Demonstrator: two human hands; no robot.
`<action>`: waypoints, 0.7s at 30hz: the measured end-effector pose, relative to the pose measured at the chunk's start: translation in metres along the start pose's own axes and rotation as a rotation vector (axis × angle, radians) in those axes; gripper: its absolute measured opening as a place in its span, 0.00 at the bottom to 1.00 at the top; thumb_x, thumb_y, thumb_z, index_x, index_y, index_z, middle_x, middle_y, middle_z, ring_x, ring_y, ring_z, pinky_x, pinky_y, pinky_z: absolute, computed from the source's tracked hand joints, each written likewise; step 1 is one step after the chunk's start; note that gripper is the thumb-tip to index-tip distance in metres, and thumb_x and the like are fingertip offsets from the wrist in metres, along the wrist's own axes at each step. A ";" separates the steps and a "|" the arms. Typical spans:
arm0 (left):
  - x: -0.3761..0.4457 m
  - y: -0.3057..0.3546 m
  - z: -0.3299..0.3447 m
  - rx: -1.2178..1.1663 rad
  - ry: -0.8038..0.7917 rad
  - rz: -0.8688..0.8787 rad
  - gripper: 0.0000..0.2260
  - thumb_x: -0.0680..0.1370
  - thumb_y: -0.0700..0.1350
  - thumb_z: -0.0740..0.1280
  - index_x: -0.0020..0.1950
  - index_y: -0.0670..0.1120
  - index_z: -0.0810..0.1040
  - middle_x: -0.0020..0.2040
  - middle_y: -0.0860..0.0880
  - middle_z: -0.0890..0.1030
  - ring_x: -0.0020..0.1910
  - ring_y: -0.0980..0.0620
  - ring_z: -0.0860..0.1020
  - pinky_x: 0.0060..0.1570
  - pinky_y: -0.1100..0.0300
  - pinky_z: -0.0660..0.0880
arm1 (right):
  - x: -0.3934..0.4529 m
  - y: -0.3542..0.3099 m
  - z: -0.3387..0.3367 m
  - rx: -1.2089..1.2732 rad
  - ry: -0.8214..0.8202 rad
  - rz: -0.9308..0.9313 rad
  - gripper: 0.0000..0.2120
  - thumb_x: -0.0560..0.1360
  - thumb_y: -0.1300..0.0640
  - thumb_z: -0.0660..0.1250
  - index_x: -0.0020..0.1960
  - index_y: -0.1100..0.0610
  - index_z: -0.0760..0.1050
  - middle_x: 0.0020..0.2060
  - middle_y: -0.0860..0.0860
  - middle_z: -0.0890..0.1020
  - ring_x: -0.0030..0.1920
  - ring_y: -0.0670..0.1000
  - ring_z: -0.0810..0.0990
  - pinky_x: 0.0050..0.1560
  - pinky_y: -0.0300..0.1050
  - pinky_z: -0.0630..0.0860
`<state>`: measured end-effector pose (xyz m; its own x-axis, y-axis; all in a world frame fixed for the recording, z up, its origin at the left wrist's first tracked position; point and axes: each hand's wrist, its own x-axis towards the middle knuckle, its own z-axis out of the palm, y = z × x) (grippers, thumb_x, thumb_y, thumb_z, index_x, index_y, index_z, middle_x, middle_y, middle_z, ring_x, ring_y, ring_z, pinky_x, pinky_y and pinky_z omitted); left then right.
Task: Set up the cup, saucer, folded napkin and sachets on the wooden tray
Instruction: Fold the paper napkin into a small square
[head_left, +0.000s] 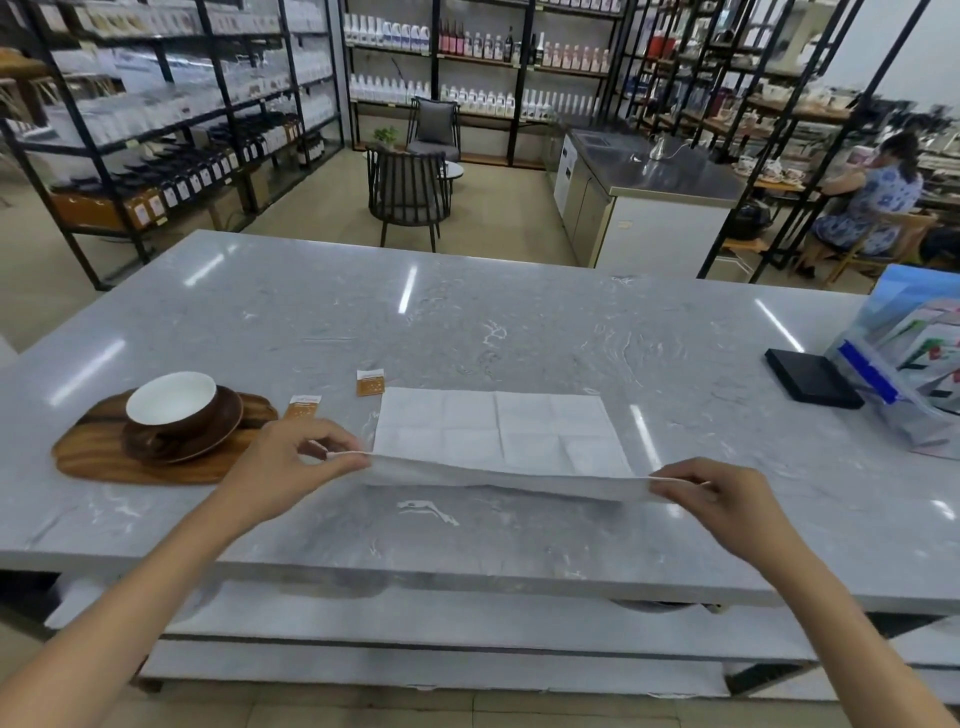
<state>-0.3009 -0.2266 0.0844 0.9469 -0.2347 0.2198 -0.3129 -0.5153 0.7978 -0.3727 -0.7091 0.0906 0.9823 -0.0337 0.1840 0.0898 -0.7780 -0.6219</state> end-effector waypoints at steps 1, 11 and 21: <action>-0.002 0.003 -0.005 -0.006 -0.055 0.008 0.06 0.68 0.56 0.76 0.42 0.57 0.87 0.44 0.57 0.87 0.45 0.58 0.83 0.47 0.70 0.78 | 0.000 -0.003 -0.009 0.042 0.010 0.017 0.06 0.70 0.48 0.77 0.39 0.37 0.84 0.39 0.33 0.86 0.42 0.37 0.84 0.42 0.26 0.75; 0.033 -0.006 -0.019 -0.192 -0.030 -0.075 0.10 0.71 0.53 0.76 0.51 0.54 0.88 0.49 0.52 0.88 0.50 0.55 0.85 0.54 0.61 0.80 | 0.031 0.007 -0.031 0.398 0.076 0.040 0.07 0.74 0.51 0.73 0.50 0.49 0.87 0.48 0.48 0.88 0.48 0.46 0.85 0.46 0.34 0.81; 0.134 -0.072 0.040 -0.034 -0.012 -0.185 0.07 0.77 0.41 0.75 0.46 0.55 0.85 0.42 0.52 0.85 0.40 0.52 0.80 0.46 0.59 0.76 | 0.130 0.089 0.041 0.306 0.097 0.239 0.06 0.76 0.55 0.76 0.50 0.45 0.85 0.27 0.40 0.72 0.30 0.44 0.71 0.40 0.44 0.69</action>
<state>-0.1540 -0.2540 0.0340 0.9870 -0.1485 0.0607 -0.1304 -0.5226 0.8425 -0.2305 -0.7572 0.0278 0.9629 -0.2610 0.0686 -0.0800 -0.5189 -0.8511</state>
